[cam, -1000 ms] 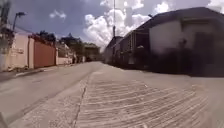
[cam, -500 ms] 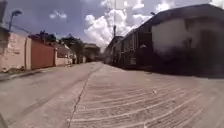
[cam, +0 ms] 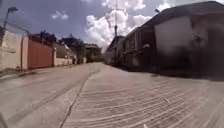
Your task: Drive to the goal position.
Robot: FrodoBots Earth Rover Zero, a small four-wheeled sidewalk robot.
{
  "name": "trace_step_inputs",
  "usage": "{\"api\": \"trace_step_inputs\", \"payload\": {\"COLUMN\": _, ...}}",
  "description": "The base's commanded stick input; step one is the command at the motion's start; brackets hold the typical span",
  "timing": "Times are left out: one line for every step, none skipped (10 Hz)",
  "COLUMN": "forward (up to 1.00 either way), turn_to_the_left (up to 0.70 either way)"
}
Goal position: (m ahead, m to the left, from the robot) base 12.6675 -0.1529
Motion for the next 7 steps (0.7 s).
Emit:
{"api": "trace_step_inputs", "payload": {"forward": 0.85, "turn_to_the_left": 0.00}}
{"api": "trace_step_inputs", "payload": {"forward": 0.85, "turn_to_the_left": 0.00}}
{"api": "trace_step_inputs", "payload": {"forward": 0.85, "turn_to_the_left": 0.00}}
{"api": "trace_step_inputs", "payload": {"forward": 0.85, "turn_to_the_left": 0.00}}
{"api": "trace_step_inputs", "payload": {"forward": 0.85, "turn_to_the_left": 0.00}}
{"api": "trace_step_inputs", "payload": {"forward": 0.85, "turn_to_the_left": 0.00}}
{"api": "trace_step_inputs", "payload": {"forward": 0.85, "turn_to_the_left": 0.00}}
